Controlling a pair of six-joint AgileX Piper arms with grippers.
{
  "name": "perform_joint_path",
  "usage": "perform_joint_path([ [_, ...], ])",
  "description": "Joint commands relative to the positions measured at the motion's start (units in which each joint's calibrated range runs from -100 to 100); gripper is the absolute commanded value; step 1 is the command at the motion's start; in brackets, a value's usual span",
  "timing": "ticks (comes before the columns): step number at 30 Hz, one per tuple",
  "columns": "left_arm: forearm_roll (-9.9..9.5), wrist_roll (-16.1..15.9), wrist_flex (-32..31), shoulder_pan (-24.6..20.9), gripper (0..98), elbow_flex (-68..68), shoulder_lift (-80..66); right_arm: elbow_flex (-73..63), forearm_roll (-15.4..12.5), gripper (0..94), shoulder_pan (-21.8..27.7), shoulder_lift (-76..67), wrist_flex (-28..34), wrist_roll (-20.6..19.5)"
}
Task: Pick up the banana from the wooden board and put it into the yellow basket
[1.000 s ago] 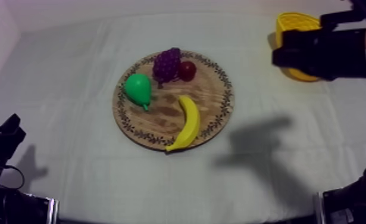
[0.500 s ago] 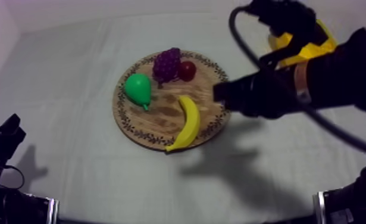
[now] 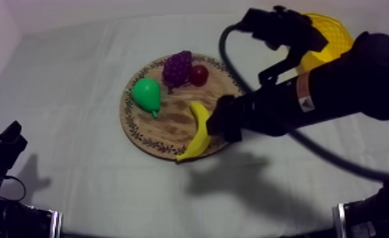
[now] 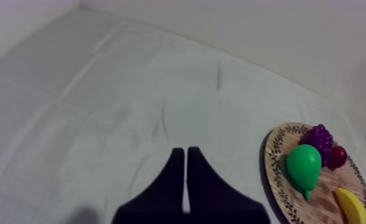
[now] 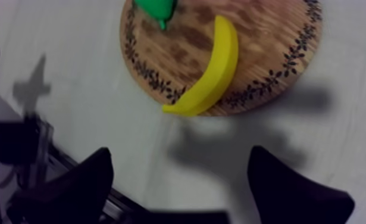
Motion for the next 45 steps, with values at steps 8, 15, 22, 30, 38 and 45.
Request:
perform_joint_path([
  [8, -0.03, 0.0, 0.0, 0.0, 0.1, 0.0, 0.0, -0.9, 0.1, 64.1, 0.3, 5.3, -1.8, 2.7],
  [15, -0.03, 0.0, 0.0, 0.0, 0.1, 0.0, 0.0, -4.5, -1.1, 63.3, 1.5, 12.4, -3.3, 3.1],
  [22, -0.03, 0.0, 0.0, 0.0, 0.1, 0.0, 0.0, -10.3, -2.5, 62.7, 2.6, 22.2, -3.2, 3.5],
  [30, -0.03, 0.0, 0.0, 0.0, 0.1, 0.0, 0.0, -16.7, -4.7, 62.3, 4.0, 33.0, -1.1, 6.2],
  [38, -0.03, 0.0, 0.0, 0.0, 0.1, 0.0, 0.0, -24.4, -7.8, 62.2, 6.0, 40.7, 4.8, 10.1],
  [45, -0.03, 0.0, 0.0, 0.0, 0.1, 0.0, 0.0, -29.3, -9.8, 61.8, 6.8, 44.8, 11.7, 12.6],
])
